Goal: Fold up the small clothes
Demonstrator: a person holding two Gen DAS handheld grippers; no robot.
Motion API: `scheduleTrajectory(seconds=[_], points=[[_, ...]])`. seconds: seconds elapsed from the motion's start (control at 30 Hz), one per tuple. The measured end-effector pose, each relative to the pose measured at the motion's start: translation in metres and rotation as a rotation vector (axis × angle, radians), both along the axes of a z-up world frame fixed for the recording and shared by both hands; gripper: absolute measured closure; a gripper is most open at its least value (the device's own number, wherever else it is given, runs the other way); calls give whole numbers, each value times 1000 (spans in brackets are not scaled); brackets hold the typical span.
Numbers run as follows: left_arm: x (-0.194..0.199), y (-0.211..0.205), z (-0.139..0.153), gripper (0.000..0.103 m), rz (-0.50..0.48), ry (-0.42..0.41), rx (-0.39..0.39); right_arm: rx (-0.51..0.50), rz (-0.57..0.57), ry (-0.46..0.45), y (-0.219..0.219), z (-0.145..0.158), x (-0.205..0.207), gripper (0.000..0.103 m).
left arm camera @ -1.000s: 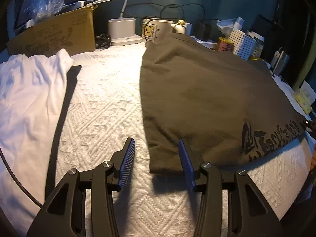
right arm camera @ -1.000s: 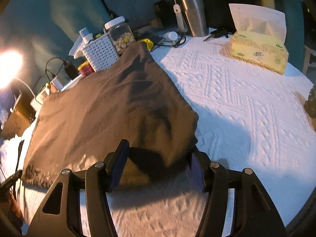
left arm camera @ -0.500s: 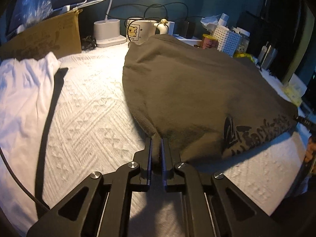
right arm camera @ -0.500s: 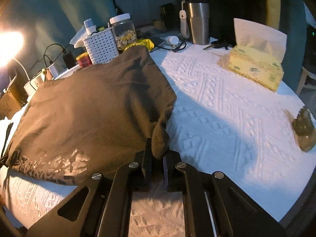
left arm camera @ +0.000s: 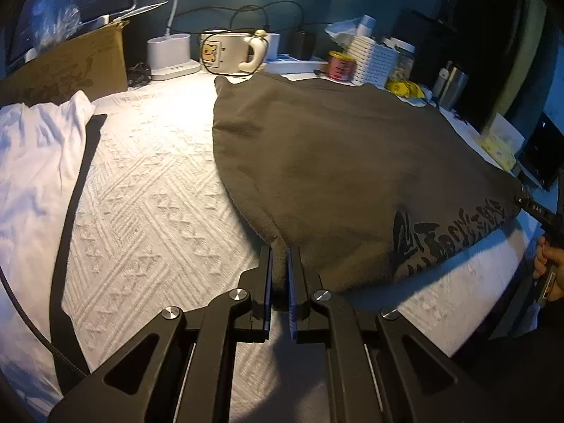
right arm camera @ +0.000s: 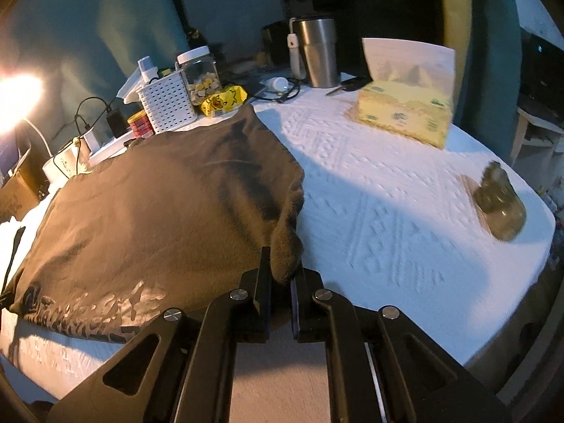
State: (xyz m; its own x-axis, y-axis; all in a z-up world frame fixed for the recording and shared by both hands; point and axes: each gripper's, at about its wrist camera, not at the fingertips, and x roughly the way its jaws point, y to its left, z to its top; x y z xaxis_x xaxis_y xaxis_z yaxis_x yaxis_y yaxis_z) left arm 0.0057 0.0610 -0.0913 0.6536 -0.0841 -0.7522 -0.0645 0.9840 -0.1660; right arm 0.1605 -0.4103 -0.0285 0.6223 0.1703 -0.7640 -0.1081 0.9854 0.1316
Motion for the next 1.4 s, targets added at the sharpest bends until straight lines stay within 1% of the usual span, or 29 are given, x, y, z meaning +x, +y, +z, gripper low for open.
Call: scheduleTrajectory(seconds=[0.1,0.33,0.47,0.6,0.73,0.87,0.97,1.0,1.03,1.1,1.23,1.3,1.4], points=[[-4,-7,0,97,-20,10,14,12,-17,-1,-9,-3,-9,94],[-11,-16,-4,97,-25,30,33,33,-30,-11,-21,-6,-23,94],[-15,-23,-2,97,-43,43,66,56,-38,-16,-28,-7,-29,94],[-17,-26,-8,97,-39,72,72,71,-38,-25,-34,-7,-36,94],[-19,-30,-7,97,-40,78,92,84,-43,-28,-39,-10,-41,94],[-21,-28,-9,97,-30,84,92,87,-44,-31,-40,-12,-43,94],[-22,-28,-7,96,-27,118,92,87,-43,-31,-40,-13,-44,94],[-23,-30,-5,96,-33,130,105,85,-42,-32,-40,-13,-44,94],[-25,-31,-3,96,-41,132,120,84,-41,-32,-41,-13,-44,94],[-27,-30,0,95,-48,139,122,86,-42,-32,-41,-13,-44,94],[-32,-22,6,95,-38,121,86,86,-44,-31,-40,-13,-44,94],[-33,-17,14,95,-25,86,74,82,-43,-29,-40,-13,-44,94],[-34,-11,24,93,-6,37,81,81,-44,-22,-40,-13,-44,94]])
